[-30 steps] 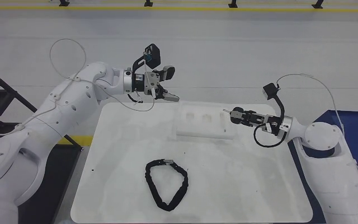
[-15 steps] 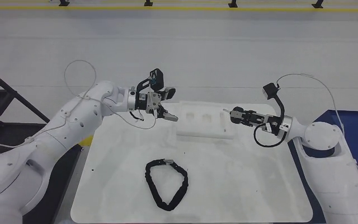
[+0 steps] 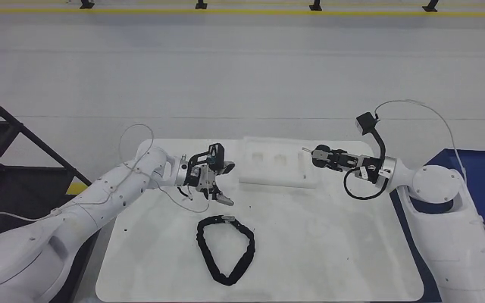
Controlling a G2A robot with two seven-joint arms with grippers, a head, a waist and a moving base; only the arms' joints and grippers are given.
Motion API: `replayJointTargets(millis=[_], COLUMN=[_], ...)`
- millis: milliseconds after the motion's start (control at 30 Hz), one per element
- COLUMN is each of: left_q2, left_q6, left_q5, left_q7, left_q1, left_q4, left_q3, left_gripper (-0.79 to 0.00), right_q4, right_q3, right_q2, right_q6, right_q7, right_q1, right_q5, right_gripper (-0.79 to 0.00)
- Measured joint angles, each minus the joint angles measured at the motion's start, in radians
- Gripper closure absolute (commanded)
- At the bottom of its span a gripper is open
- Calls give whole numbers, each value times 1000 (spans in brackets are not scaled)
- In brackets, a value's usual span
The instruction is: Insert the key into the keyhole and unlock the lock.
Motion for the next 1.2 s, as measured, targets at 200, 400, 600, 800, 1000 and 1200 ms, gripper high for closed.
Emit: replayJointTargets(millis=[200, 400, 600, 800, 1000, 1200], left_q2=[-19, -36, -39, -39, -39, -25], left_q6=[0, 0, 0, 0, 6, -1], left_q5=[21, 17, 18, 18, 23, 140], left_q7=[-68, -133, -158, -157, -157, -46], left_q1=[41, 60, 62, 62, 64, 102], left_q4=[11, 36, 36, 36, 30, 23], left_q3=[-1, -1, -1, -1, -4, -28], left_gripper=[-785, -785, -785, -785, -785, -785], right_q4=[0, 0, 0, 0, 0, 0], right_q3=[0, 0, 0, 0, 0, 0], right_q2=[0, 0, 0, 0, 0, 0], right_q6=[0, 0, 0, 0, 0, 0], right_q7=[0, 0, 0, 0, 0, 0], right_q1=[0, 0, 0, 0, 0, 0], right_q5=[0, 0, 0, 0, 0, 0], right_gripper=[0, 0, 0, 0, 0, 0])
